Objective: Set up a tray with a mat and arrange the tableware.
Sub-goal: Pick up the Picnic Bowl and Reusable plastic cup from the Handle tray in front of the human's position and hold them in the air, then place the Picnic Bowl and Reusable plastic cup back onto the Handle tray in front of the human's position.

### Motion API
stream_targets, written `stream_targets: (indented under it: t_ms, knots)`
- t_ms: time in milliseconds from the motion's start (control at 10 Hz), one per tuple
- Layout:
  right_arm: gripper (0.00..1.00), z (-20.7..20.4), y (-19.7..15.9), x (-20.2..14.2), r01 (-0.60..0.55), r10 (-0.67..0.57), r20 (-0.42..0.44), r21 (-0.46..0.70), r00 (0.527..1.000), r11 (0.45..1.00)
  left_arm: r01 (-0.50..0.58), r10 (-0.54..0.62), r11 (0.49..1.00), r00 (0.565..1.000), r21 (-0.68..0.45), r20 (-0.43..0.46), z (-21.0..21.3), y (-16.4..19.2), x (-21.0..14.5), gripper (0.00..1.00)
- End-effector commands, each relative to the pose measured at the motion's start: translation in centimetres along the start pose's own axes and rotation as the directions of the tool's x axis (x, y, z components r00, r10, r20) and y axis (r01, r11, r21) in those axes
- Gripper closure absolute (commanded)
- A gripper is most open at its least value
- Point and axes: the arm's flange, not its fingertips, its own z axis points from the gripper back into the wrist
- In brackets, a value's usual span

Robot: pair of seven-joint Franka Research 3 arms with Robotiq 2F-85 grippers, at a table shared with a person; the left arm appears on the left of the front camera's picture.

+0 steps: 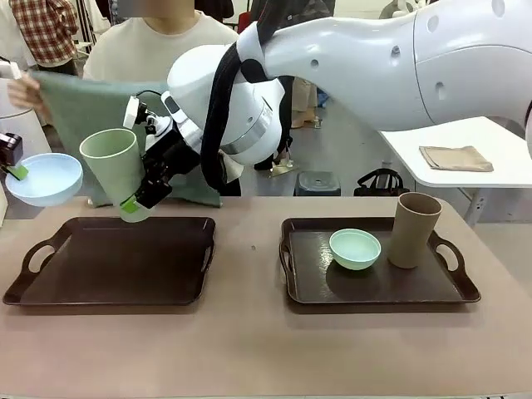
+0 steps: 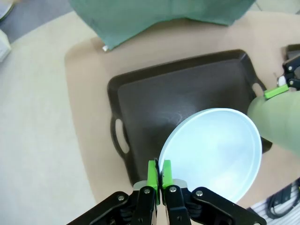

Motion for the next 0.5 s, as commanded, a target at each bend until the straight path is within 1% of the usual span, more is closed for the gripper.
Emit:
stream_targets:
  t_ms: [0, 400]
  knots:
    - [0.63, -0.02, -0.31, -0.03, 0.000, 0.001, 0.004, -0.003, 1.000, 1.000, 0.001, -0.001, 1.000, 1.000, -0.007, -0.003, -0.60, 0.05, 0.23, 1.00]
    - [0.63, -0.02, -0.31, -0.03, 0.000, 0.001, 0.004, -0.003, 1.000, 1.000, 0.001, -0.001, 1.000, 1.000, -0.007, -0.003, -0.60, 0.05, 0.23, 1.00]
